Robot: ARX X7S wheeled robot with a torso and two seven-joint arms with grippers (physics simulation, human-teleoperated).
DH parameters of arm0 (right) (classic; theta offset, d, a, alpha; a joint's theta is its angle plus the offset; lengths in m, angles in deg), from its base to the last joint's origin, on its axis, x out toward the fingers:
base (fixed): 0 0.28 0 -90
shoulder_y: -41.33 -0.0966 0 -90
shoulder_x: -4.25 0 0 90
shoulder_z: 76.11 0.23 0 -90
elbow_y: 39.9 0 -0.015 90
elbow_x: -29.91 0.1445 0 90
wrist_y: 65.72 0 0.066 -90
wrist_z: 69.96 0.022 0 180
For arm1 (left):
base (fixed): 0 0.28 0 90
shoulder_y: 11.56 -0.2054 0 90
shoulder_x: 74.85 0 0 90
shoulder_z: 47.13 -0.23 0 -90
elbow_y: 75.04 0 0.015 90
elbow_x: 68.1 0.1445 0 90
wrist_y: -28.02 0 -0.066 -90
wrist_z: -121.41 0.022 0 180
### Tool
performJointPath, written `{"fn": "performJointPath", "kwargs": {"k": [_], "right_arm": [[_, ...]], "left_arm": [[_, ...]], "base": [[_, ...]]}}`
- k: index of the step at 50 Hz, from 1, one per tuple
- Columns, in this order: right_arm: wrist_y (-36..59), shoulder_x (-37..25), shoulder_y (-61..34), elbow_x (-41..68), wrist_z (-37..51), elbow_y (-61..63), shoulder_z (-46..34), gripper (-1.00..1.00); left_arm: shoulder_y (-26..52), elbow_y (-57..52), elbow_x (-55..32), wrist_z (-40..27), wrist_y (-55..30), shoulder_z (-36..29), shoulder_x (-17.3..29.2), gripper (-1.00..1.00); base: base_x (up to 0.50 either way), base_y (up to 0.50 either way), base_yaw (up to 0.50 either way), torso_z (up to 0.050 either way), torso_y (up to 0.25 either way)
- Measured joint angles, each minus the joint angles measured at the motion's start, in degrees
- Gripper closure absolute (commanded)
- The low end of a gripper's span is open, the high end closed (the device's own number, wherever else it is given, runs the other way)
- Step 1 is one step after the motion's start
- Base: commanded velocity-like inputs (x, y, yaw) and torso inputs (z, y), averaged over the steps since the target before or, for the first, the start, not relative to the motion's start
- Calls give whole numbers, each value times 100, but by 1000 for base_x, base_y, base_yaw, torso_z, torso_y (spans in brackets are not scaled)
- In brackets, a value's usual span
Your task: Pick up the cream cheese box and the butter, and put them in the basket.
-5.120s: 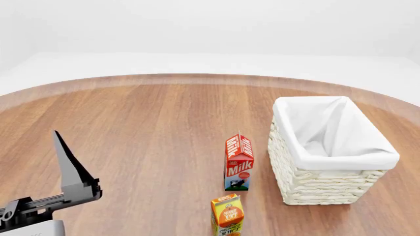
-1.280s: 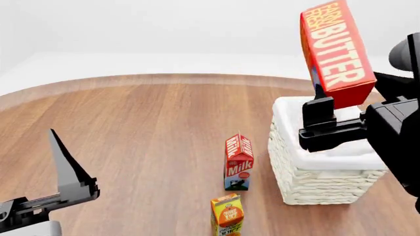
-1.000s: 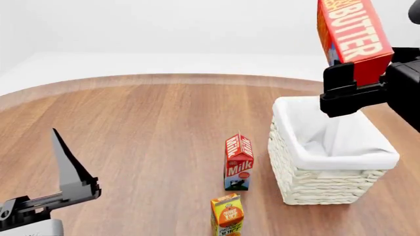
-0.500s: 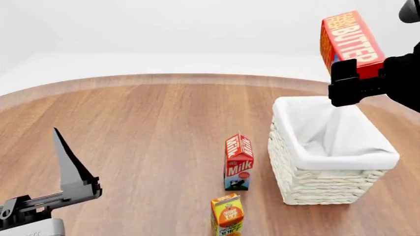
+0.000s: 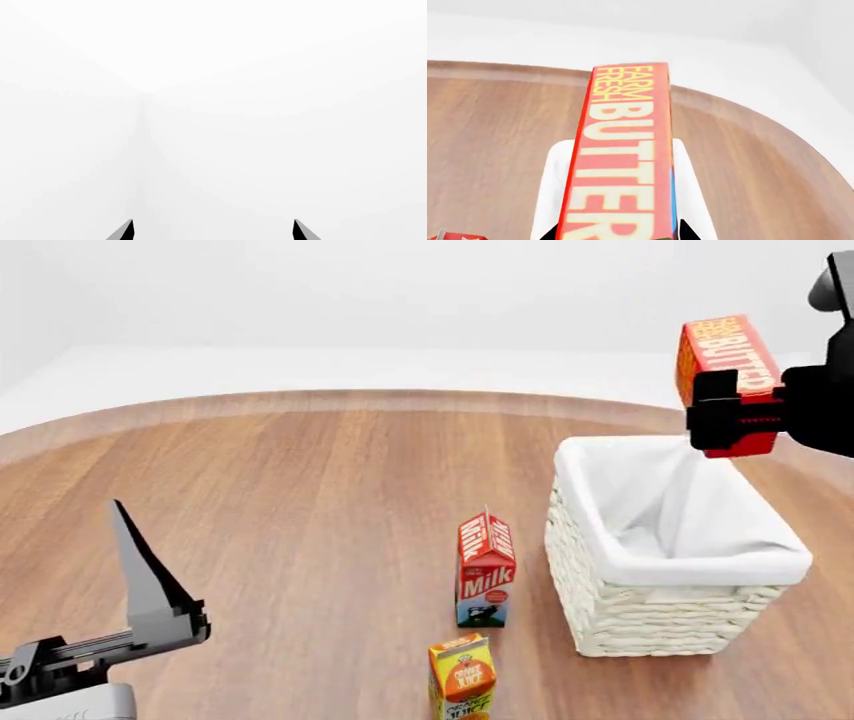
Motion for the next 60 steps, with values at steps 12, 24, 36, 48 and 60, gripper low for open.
{"fn": "performJointPath", "kwargs": {"k": [12, 24, 36, 48, 60], "right_arm": [[-210, 78, 400, -52, -125, -361, -100, 100], [-326, 173, 658, -167, -356, -656, -185, 100], [-508, 235, 943, -253, -540, -797, -236, 100], [-631, 466, 1154, -351, -726, -984, -301, 100], [-703, 680, 1288, -454, -907, -1267, -356, 100]], "left_arm": [[4, 3, 7, -4, -4, -15, 0, -100], [16, 13, 13, -5, -7, -30, 1, -100], [25, 22, 21, -7, -9, -48, 2, -100], [33, 44, 6, -12, 0, -48, 7, -100], [34, 80, -7, -13, 26, -54, 10, -100]], "base": [[0, 0, 0, 1, 2], [0, 0, 0, 0, 2], [0, 0, 0, 1, 1], [0, 0, 0, 0, 2], [0, 0, 0, 1, 2]]}}
